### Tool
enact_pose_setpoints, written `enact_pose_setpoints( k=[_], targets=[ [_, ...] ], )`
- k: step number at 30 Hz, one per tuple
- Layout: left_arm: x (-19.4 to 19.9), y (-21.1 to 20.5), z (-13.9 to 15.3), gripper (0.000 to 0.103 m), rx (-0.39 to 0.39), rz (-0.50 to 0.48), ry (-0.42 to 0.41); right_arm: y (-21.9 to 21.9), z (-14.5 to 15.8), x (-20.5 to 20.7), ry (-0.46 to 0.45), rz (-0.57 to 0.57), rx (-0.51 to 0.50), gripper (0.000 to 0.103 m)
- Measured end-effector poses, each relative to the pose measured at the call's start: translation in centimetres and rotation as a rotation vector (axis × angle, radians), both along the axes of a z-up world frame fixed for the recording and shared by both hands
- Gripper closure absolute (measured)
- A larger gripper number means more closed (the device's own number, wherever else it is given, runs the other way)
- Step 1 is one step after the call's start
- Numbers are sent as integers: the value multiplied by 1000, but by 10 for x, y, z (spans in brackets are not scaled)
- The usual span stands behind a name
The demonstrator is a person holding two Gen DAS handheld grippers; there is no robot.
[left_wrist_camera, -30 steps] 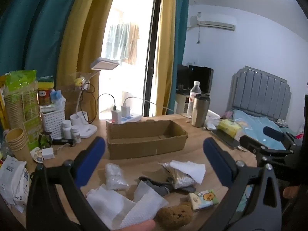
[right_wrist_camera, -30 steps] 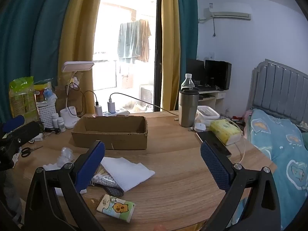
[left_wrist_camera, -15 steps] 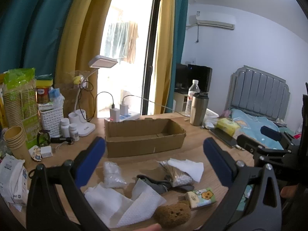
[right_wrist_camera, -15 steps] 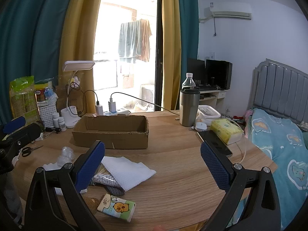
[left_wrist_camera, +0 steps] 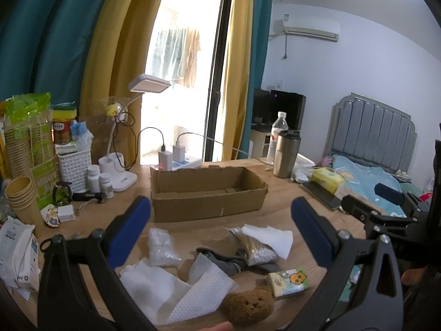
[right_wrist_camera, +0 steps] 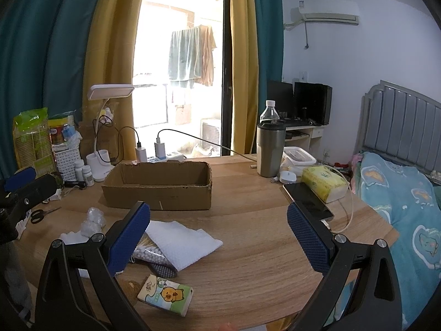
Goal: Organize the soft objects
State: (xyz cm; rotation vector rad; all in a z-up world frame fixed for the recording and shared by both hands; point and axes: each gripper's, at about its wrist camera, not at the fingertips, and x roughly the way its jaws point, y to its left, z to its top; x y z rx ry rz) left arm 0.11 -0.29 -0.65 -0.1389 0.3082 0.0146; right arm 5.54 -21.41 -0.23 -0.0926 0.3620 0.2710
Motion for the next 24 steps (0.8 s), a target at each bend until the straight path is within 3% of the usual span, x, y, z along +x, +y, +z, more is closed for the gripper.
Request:
enact_pose_setpoints(
  k=[24],
  targets=[
    [1,4,-7,0,-15,15,19,6,-5,2,18,3,0,1]
  ],
)
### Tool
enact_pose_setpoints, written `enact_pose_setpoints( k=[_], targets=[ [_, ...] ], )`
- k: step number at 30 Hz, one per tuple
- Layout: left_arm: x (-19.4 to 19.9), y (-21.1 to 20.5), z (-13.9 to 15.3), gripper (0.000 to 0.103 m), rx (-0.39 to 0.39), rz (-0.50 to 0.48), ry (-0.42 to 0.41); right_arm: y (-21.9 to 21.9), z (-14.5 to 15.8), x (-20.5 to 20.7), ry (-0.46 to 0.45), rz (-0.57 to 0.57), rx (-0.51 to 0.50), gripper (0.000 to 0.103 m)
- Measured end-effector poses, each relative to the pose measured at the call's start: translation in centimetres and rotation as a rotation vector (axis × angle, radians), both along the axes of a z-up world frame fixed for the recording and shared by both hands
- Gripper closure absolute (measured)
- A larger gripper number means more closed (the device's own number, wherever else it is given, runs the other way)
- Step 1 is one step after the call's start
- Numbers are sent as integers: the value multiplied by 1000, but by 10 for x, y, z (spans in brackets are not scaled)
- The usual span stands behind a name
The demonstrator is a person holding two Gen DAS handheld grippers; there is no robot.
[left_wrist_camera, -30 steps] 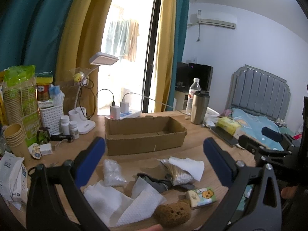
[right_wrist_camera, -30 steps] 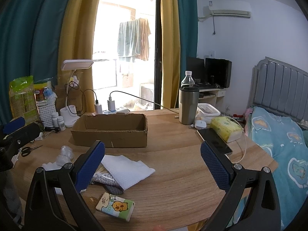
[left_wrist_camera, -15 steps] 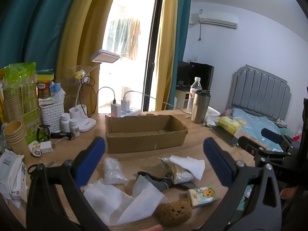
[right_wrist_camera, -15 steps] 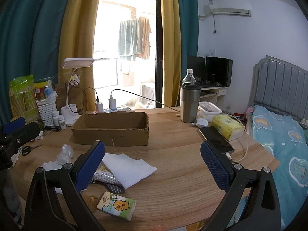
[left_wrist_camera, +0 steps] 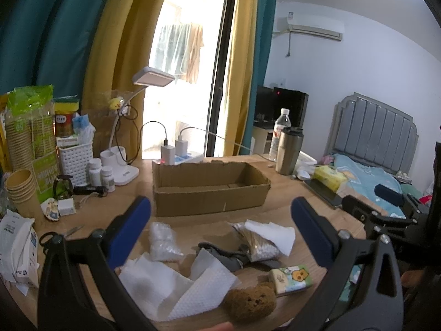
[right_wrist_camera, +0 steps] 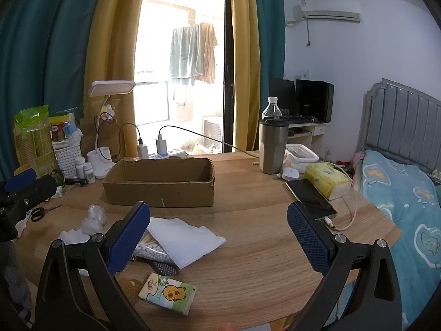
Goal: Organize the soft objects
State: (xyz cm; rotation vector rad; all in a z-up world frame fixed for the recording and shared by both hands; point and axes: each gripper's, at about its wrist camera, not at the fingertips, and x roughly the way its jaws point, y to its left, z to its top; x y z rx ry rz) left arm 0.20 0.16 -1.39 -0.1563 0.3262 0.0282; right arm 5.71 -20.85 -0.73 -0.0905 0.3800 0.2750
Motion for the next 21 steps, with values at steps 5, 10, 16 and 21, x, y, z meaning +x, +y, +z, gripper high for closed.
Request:
enact_pose_setpoints(
  k=[5,10,16,21],
  targets=[
    [1,0,0,0,-3,0,7,0,-1,-1,0,1,2,1],
    [2,0,0,0,-4,0,7,-1,-1,-2,-2,1,3,1],
    [2,0,-1,0,-4,-1,9,-1,-1,-2,-2,2,3,1],
    [2,0,-1,0,-3,0,8,0,-1,-2,4,3,5,1]
  ],
)
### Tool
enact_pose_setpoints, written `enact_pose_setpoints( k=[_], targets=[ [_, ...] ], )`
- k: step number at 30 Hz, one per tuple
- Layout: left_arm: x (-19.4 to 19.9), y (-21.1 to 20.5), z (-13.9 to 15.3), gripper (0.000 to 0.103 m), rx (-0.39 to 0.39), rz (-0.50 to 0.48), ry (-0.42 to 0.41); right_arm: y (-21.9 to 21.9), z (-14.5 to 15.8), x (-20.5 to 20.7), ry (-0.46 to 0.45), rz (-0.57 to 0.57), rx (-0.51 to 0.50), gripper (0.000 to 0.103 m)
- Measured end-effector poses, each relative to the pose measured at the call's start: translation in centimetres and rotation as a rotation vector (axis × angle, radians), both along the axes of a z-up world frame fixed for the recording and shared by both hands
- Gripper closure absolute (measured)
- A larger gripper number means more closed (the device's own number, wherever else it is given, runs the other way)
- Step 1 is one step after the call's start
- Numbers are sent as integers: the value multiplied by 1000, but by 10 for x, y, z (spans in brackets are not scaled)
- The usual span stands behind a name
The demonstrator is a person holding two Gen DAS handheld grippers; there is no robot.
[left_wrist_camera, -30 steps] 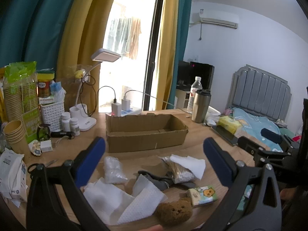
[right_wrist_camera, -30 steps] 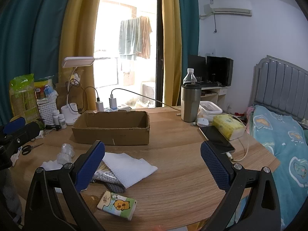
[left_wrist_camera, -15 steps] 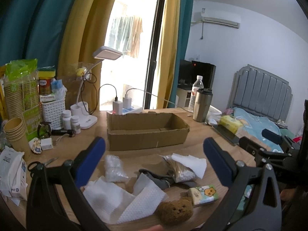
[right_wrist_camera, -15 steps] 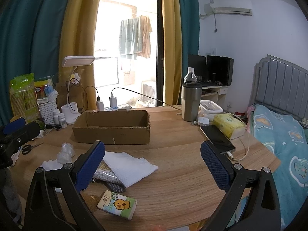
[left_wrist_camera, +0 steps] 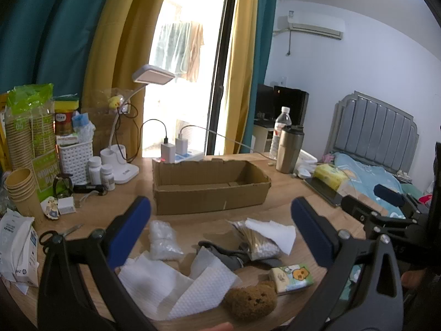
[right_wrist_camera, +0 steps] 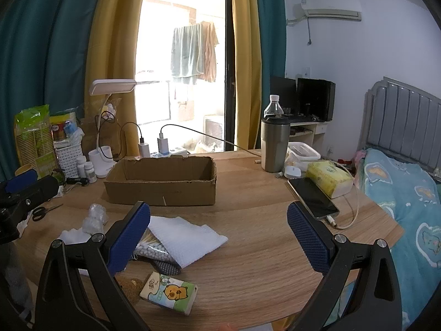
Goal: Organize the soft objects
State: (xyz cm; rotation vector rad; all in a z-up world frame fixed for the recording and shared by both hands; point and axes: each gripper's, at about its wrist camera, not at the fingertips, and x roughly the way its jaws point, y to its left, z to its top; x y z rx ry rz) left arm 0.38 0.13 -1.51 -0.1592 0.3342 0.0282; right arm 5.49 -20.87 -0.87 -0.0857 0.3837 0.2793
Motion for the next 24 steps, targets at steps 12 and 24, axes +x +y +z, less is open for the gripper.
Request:
enact_pose_setpoints(
  k=[12,24],
  targets=[
    [0,0,1,0,-1,0,1,1,-1,1,0,1,-1,1],
    [5,2,-13,0,9,17,54,4,-8,5,23,16,-8,1]
  ],
)
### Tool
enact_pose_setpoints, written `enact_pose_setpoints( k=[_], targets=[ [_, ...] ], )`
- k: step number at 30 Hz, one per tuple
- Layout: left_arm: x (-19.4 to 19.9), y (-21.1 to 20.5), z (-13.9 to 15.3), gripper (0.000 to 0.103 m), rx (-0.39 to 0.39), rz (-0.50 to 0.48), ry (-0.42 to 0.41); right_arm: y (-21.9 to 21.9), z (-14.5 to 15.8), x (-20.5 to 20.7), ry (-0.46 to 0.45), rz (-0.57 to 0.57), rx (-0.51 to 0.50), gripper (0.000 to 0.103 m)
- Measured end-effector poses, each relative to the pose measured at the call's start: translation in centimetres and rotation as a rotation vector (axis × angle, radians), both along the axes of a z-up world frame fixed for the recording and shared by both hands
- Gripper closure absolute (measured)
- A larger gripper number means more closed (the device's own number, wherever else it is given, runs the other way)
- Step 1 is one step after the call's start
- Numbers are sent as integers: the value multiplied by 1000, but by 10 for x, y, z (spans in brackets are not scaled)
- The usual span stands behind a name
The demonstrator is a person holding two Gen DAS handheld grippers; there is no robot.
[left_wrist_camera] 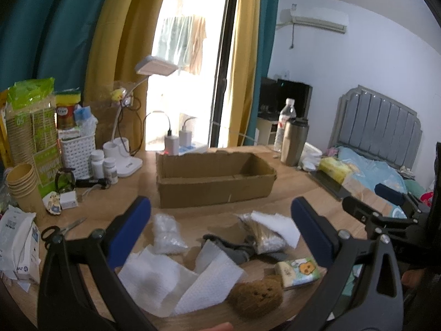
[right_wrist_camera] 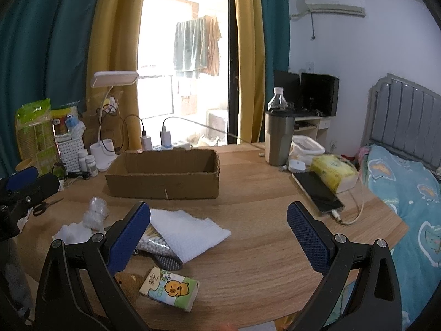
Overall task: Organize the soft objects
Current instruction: 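Grasp the white wipe with the left gripper while the right gripper grasps the green tissue pack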
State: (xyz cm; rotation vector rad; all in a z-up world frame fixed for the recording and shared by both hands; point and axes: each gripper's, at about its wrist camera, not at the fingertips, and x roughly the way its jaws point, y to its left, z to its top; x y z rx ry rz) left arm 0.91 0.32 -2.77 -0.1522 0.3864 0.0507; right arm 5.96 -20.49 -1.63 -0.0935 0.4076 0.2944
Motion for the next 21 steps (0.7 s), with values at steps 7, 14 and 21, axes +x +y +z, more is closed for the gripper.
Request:
enact_pose_setpoints(
  k=[7,14,21],
  targets=[
    [6,11,-21,0,4,25,88,6,-17,12,60,23,-18,1],
    [15,19,-50,0,-3,31,201,15,-43,22,152,79,-36,1],
    [20,21,-79,0,11,25,299,21,-69,26,228,108,-50,1]
  ],
)
